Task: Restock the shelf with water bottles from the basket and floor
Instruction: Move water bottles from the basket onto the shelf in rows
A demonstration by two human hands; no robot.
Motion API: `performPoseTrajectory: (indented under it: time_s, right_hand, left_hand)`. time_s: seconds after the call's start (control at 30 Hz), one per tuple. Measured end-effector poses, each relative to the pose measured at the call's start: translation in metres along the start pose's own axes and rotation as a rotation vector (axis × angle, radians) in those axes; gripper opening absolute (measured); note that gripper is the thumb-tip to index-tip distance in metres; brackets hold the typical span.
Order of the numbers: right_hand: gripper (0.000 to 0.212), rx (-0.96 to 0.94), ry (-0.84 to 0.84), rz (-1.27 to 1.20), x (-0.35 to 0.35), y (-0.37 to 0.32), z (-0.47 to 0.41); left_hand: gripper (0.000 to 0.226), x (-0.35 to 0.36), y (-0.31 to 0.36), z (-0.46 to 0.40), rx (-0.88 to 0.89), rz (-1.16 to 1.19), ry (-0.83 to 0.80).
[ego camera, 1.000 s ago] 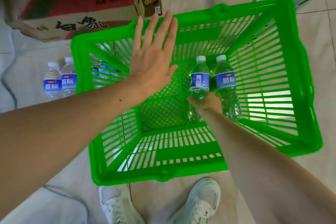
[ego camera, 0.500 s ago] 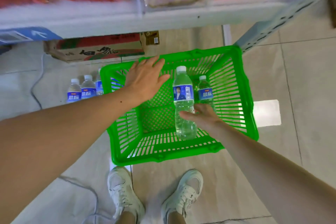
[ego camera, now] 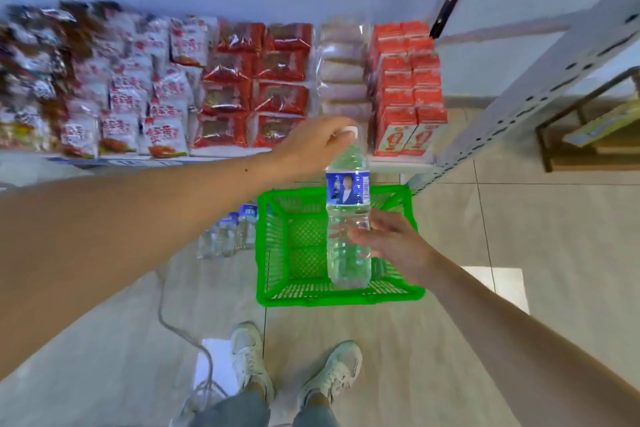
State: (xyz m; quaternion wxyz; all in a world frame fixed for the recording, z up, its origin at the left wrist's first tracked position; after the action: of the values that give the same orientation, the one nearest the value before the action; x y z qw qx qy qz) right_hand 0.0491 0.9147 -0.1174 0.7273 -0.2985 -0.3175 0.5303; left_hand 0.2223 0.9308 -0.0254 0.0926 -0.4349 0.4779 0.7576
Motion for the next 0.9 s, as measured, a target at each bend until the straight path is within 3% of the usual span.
performPoseTrajectory:
  time_s: [0.1,0.17,0.4,0.53,0.7,0.9]
  right_hand:
    - [0.060,-0.034,-0.011,-0.016,0.016,-0.050,0.033]
    - [0.063,-0.077,0.004,0.014,0.027,-0.087,0.057]
    - [0.022,-0.427,0.145,0.199,0.059,-0.234,0.144]
    - [0.025,-0.523,0.148,0.204,0.069,-0.294,0.186]
    - [0.055,-0.592,0.195,0.195,0.071,-0.361,0.228]
    - [0.026,-0.757,0.297,0.259,0.074,-0.448,0.261]
  left_hand:
    - [0.033,-0.061,0.045,0.015,0.020,0.060,0.025]
    - [0.031,-0.100,0.080,0.028,0.069,0.052,0.042]
    - [0.032,-0.226,0.190,0.069,0.189,-0.112,0.192]
    - [0.031,-0.288,0.254,0.086,0.282,-0.200,0.252]
    - [0.032,-0.364,0.315,0.107,0.314,-0.292,0.339]
    - [0.039,-0.432,0.366,0.119,0.320,-0.335,0.448]
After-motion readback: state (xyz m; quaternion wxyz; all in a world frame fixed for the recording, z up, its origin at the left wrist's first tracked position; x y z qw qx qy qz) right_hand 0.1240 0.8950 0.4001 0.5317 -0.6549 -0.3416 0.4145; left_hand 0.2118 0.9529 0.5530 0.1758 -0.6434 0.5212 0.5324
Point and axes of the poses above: each hand's wrist, its own z-axis away from the middle knuckle, its own x-axis out of the palm, y = z × x, the point moved 10 cm from there along -z, towards the middle knuckle, and after that the axes turned 1 degree about -z, right-handed, at the moved point
